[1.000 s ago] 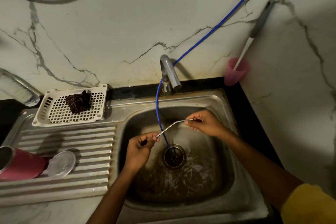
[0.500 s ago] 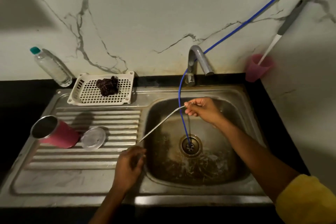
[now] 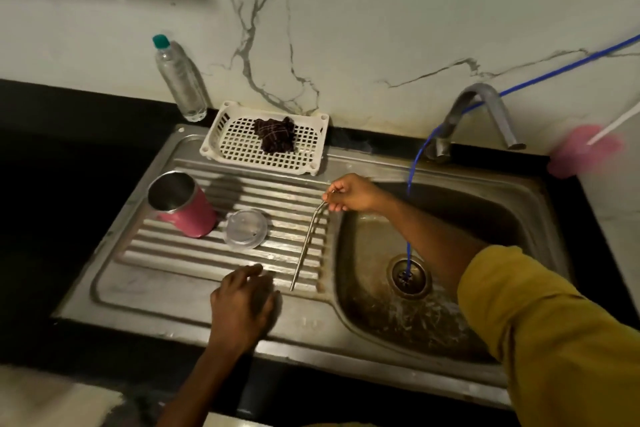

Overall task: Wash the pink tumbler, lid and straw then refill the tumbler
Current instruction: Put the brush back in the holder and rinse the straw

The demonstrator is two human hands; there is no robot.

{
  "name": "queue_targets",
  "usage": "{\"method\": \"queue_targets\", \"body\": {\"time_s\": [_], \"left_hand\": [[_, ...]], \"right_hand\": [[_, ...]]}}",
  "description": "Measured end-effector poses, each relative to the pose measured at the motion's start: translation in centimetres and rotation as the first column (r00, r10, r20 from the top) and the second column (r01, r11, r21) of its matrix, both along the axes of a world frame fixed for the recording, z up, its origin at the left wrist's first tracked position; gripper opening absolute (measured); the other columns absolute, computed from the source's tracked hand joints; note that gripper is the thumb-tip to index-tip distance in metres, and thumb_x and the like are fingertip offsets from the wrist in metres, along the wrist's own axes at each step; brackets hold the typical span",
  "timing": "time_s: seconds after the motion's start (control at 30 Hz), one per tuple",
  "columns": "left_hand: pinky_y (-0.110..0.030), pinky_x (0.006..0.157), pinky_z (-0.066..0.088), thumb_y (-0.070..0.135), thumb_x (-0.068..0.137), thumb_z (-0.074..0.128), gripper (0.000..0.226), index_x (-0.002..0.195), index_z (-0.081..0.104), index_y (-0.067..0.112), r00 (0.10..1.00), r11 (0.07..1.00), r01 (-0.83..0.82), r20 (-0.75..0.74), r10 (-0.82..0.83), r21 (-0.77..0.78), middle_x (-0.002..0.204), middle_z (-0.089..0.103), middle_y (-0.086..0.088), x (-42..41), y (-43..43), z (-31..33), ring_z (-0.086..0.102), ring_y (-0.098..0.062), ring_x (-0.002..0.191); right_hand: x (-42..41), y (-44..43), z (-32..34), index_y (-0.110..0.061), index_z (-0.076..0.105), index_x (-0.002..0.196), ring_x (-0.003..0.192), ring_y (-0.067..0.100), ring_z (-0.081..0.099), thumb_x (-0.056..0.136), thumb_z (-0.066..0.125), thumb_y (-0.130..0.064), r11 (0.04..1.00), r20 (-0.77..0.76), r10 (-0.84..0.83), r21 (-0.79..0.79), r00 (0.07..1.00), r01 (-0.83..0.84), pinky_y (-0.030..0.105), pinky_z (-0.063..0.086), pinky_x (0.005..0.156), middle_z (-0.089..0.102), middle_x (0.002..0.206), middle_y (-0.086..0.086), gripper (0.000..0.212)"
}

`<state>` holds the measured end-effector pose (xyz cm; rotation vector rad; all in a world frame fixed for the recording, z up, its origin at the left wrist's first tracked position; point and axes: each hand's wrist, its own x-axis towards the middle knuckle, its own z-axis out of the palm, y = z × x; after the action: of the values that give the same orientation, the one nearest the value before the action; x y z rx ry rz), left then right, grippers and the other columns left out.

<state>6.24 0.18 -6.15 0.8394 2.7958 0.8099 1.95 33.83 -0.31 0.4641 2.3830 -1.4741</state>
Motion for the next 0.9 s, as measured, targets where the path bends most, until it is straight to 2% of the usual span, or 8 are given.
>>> {"method": "queue_targets", "body": {"time_s": [0.27,0.43,0.5,0.57,0.63,0.7,0.8,0.9], "left_hand": [[-0.039,0.082,0.045,0.056,0.077,0.058,0.039,0.111,0.071,0.042,1.0,1.0,0.011,0.016,-0.011,0.013,0.125,0.063,0.011,-0.7,-0.4,0.0,0.058,-0.023,0.112],[-0.037,0.084,0.036,0.066,0.081,0.058,0.041,0.115,0.067,0.046,0.999,1.0,-0.006,0.052,0.007,-0.019,0.126,0.058,0.016,-1.1,-0.2,-0.2,0.048,-0.018,0.119],[-0.038,0.084,0.036,0.067,0.081,0.058,0.042,0.115,0.066,0.046,0.999,0.999,-0.002,0.049,0.004,-0.037,0.126,0.057,0.015,-1.1,-0.1,-0.3,0.048,-0.018,0.119],[-0.039,0.083,0.037,0.067,0.081,0.056,0.042,0.115,0.066,0.045,0.999,0.999,-0.005,0.052,0.007,-0.039,0.126,0.057,0.014,-1.2,0.1,-0.1,0.048,-0.019,0.119],[-0.04,0.084,0.038,0.067,0.081,0.053,0.043,0.114,0.067,0.044,0.998,0.999,-0.003,0.062,0.006,-0.033,0.125,0.057,0.012,-1.1,0.2,0.2,0.048,-0.02,0.119],[-0.041,0.086,0.038,0.068,0.083,0.05,0.043,0.114,0.067,0.043,0.997,1.0,-0.005,0.08,0.007,-0.027,0.125,0.057,0.012,-1.1,0.3,0.4,0.047,-0.019,0.119],[-0.038,0.083,0.043,0.065,0.087,0.05,0.038,0.109,0.069,0.04,0.995,0.998,-0.006,0.104,0.0,0.059,0.117,0.06,0.015,-1.5,0.5,0.7,0.052,-0.015,0.111],[-0.038,0.08,0.048,0.053,0.091,0.051,0.031,0.107,0.069,0.033,0.996,0.986,0.011,0.087,-0.026,0.163,0.11,0.063,0.009,-2.1,0.8,1.3,0.057,-0.015,0.098]], "right_hand": [[-5.1,-2.1,-0.9,-0.008,0.074,0.088,0.067,0.012,0.066,0.089,0.076,-0.02,0.996,0.047,0.063,0.058,0.997,-0.066,0.023,0.055,0.068,0.072,0.075,0.005,0.013],[-5.3,-2.8,-1.7,-0.001,0.075,0.101,0.079,0.019,0.069,0.085,0.078,-0.014,0.994,0.005,0.045,0.099,0.999,-0.045,0.024,0.058,0.074,0.076,0.095,0.015,0.021],[-5.2,-3.0,-2.2,-0.002,0.076,0.098,0.076,0.011,0.069,0.083,0.081,-0.013,0.993,-0.07,0.02,0.119,0.997,-0.012,0.027,0.057,0.079,0.077,0.089,0.01,0.019],[-5.0,-3.0,-2.7,-0.004,0.077,0.096,0.064,-0.008,0.062,0.082,0.082,-0.013,0.986,-0.119,0.023,0.166,0.993,-0.003,0.011,0.05,0.072,0.071,0.075,-0.008,0.018],[-4.9,-3.2,-2.8,-0.007,0.078,0.096,0.06,-0.017,0.056,0.083,0.081,-0.015,0.972,-0.142,0.057,0.235,0.988,-0.022,0.002,0.039,0.063,0.062,0.067,-0.022,0.015],[-4.8,-3.2,-2.8,-0.013,0.078,0.096,0.063,-0.016,0.055,0.085,0.08,-0.021,0.955,-0.158,0.09,0.294,0.983,-0.041,0.004,0.036,0.063,0.059,0.068,-0.024,0.014],[-4.9,-2.8,-2.3,-0.02,0.078,0.096,0.069,-0.007,0.055,0.088,0.075,-0.024,0.936,-0.19,0.118,0.349,0.975,-0.045,0.02,0.045,0.072,0.061,0.072,-0.023,0.009],[-5.5,-2.2,-0.9,-0.021,0.078,0.095,0.071,-0.005,0.056,0.09,0.072,-0.023,0.927,-0.232,0.148,0.372,0.961,-0.053,0.023,0.044,0.072,0.065,0.079,-0.019,0.008]]}}
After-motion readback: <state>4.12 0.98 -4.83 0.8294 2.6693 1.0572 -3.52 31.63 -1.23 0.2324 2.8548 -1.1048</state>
